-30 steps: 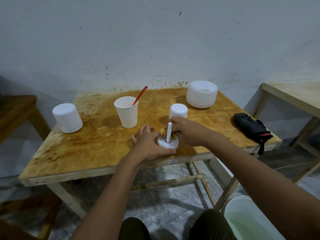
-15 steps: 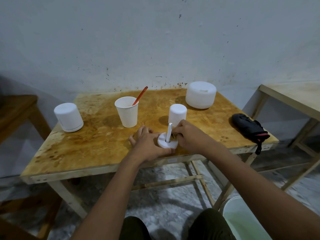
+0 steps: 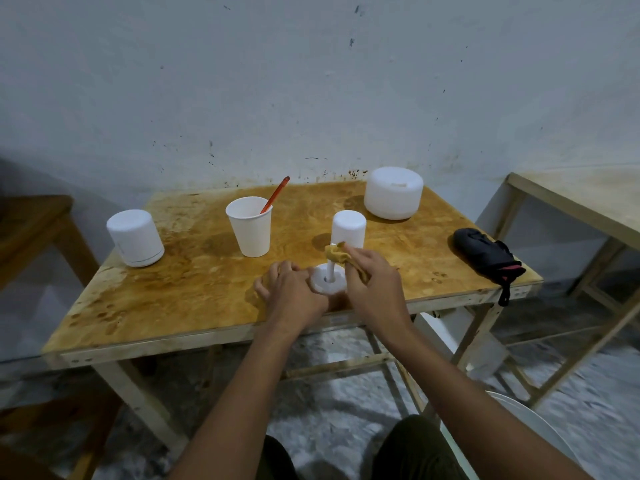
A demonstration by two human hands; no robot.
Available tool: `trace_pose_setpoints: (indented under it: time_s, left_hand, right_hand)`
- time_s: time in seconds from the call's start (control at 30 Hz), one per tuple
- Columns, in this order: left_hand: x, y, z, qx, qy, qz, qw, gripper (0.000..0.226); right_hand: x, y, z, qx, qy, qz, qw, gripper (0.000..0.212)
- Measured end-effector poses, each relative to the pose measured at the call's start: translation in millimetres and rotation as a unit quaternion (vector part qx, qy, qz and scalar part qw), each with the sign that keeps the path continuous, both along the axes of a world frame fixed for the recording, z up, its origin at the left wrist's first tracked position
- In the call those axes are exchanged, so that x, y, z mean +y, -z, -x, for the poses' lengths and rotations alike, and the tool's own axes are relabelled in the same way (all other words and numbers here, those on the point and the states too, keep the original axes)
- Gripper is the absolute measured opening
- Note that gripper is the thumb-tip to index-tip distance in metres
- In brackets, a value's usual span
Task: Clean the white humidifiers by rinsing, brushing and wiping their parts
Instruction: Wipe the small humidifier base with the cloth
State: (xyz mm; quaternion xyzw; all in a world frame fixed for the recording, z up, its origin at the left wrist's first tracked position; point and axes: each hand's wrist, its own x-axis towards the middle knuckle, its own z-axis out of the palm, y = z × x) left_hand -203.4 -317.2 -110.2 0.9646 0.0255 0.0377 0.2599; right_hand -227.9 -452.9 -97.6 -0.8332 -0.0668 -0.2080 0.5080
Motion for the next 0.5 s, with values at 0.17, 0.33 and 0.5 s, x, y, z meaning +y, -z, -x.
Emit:
trace_pose_setpoints:
  time_s: [0.17, 0.33, 0.5]
  left_hand:
    - [-0.7, -2.2, 2.8, -0.001, 0.003, 0.011, 1.0, 0.05]
    - [-0.4, -3.3, 3.4, 0.005, 0.003, 0.017, 1.0, 0.049]
    - [-1.2, -5.6, 2.6, 0.01, 0.002, 0.006, 1.0, 0.044]
  right_hand:
    - [-8.2, 11.2, -3.9, -0.004, -0.023, 0.144, 0.989, 0.029]
    - [-2.1, 4.9, -9.2, -0.103, 0.002, 0.007, 0.995, 0.028]
    - [5.5, 3.6, -16.6, -0.017, -0.027, -0.053, 0.998, 0.022]
